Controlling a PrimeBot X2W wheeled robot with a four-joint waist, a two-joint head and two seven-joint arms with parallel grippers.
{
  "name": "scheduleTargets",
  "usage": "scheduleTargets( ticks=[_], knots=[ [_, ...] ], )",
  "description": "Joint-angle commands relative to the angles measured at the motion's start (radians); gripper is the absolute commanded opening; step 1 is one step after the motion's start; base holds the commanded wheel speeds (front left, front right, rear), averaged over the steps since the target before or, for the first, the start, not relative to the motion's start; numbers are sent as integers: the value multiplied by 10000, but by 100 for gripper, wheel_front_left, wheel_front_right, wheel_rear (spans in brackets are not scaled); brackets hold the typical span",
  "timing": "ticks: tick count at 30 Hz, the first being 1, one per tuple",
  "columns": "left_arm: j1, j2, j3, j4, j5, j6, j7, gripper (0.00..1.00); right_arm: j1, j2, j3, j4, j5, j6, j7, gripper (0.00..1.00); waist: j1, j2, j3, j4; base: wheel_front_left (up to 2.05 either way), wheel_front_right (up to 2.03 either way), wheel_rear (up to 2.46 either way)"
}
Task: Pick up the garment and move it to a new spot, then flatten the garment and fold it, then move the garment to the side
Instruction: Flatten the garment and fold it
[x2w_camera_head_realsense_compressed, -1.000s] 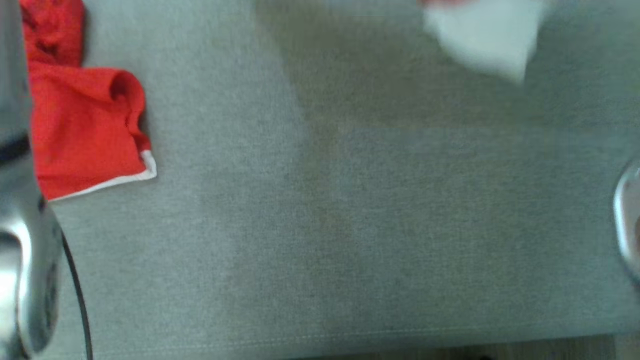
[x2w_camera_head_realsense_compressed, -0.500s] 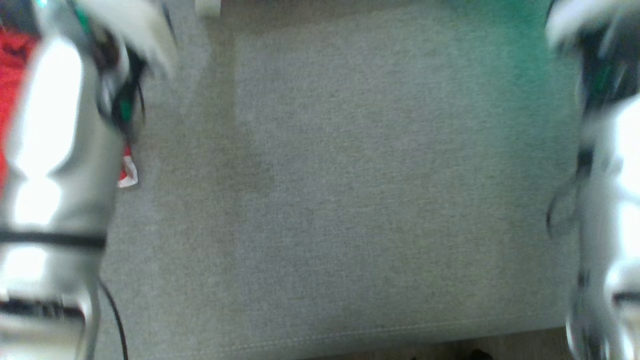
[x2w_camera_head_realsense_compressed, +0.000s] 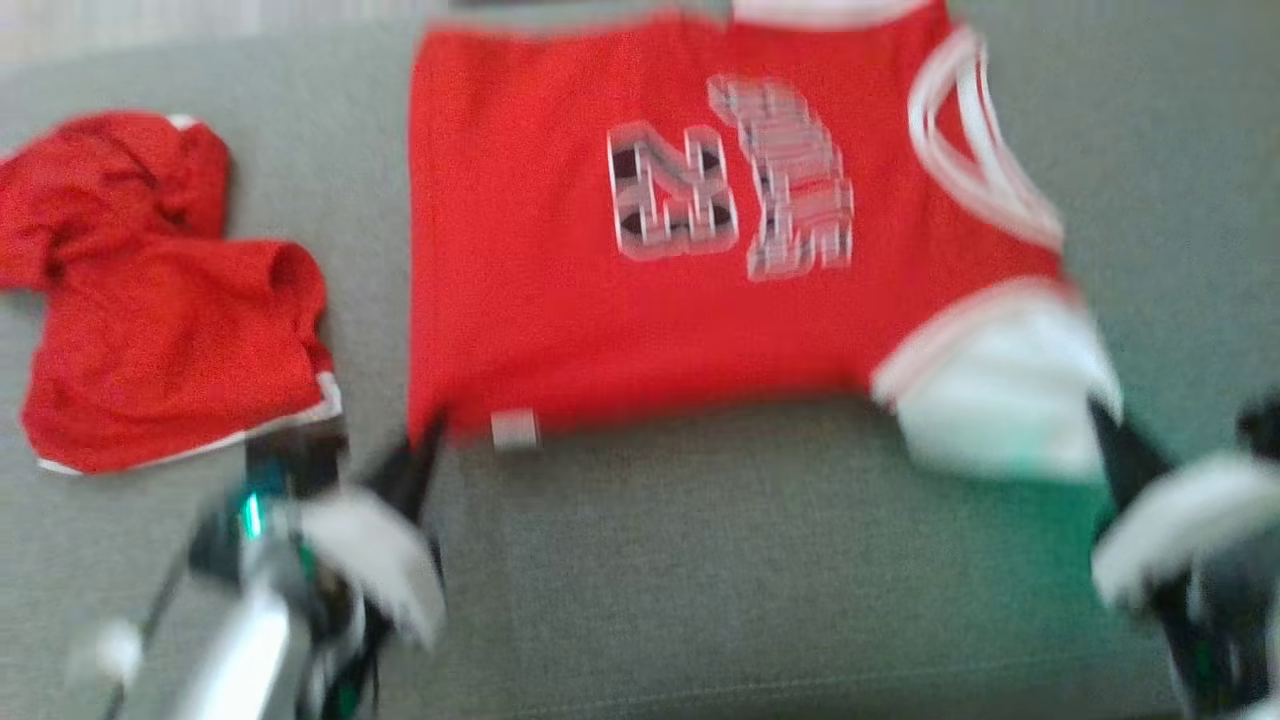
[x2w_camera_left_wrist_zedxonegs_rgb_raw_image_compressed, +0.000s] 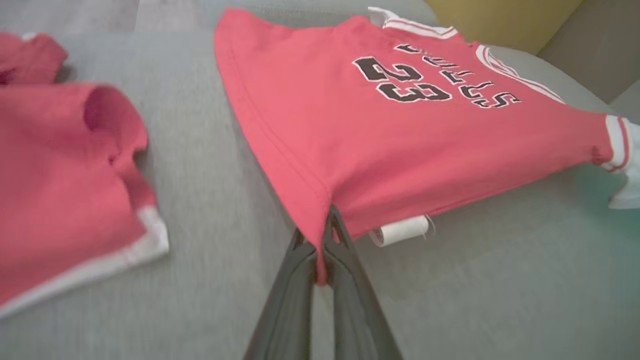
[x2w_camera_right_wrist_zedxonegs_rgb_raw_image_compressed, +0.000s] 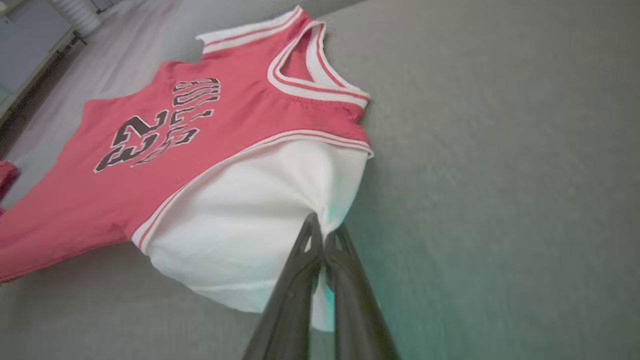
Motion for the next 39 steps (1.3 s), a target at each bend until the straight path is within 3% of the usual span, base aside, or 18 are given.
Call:
scheduleTargets(
  ticks=[1, 4, 8, 13, 19, 26, 37, 38, 39],
  knots=[
    [875, 425, 326, -1117, -162, 351, 260, 0, 931, 175, -33, -1138, -154, -7, 394, 0, 1, 0, -707, 170, 0, 0, 0],
    [2652, 468, 278, -2665, -416, 922, 749, 0, 2451, 455, -338, -2337, -332, -7, 909, 0, 1, 0, -788, 235, 0, 0, 0],
    [4001, 505, 198, -4094, -652, 1350, 1181, 0, 3675, 639, -697, -3301, -227, -7, 1237, 0, 1, 0, -700, 382, 0, 0, 0],
    [4511, 543, 254, -5343, -992, 1608, 1679, 0, 4184, 725, -1348, -4102, 348, -7, 1491, 0, 1, 0, -526, 538, 0, 0, 0],
    [3171, 440, 299, -5238, -1487, 1392, 2491, 0, 2528, 731, -1418, -3675, 460, -7, 2054, 0, 1, 0, -440, 614, 0, 0, 0],
    [999, 393, 336, -4068, -1858, 1253, 3796, 0, -37, 717, -951, -2290, -454, -7, 3247, 0, 1, 0, -64, 778, 0, 0, 0],
    [-1701, 114, 80, -1873, -1985, 1030, 5012, 0, -3247, -211, -270, -72, -1054, -7, 4249, 0, 1, 0, 961, 1103, 0, 0, 0],
    [-1844, 41, 131, -1701, -2014, 1070, 4974, 0, -3445, -315, -110, 53, -1076, -7, 4169, 9, 1, 0, 1028, 1113, 0, 0, 0],
    [-1961, -9, 161, -1536, -2028, 1095, 4948, 26, -3599, -453, 103, 140, -1085, -7, 4033, 82, 1, 0, 1077, 1113, 0, 0, 0]
  ],
)
